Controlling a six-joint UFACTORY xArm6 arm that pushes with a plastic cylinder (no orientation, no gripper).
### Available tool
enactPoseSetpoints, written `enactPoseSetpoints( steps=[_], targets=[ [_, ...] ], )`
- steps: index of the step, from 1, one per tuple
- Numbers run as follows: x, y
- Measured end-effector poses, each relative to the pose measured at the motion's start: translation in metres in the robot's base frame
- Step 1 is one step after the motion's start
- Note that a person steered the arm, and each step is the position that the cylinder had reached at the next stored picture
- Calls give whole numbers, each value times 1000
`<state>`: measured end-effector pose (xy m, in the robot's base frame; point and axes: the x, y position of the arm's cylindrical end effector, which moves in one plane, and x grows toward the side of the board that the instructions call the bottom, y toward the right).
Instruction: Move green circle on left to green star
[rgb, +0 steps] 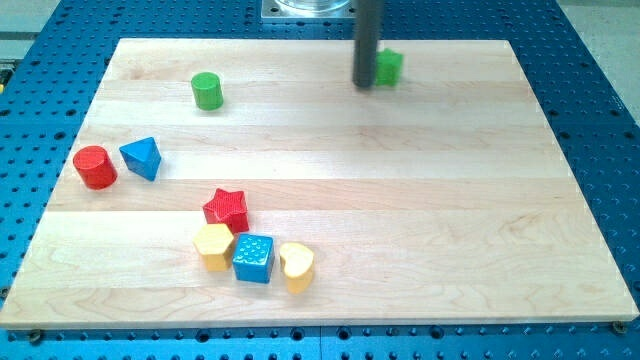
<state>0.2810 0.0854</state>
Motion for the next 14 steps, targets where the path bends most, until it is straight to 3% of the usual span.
enactPoseSetpoints(
  steps=[1,2,3,4,6,8,9,10,11,12,13,14],
  targets=[
    [-26,-48],
    [-36,1],
    [-16,75],
    [-9,84],
    [80,-91],
    [62,-256],
    [31,-268],
    [19,-229],
    [19,-117],
    [41,-69],
    [66,-100],
    [88,-88]
  ],
)
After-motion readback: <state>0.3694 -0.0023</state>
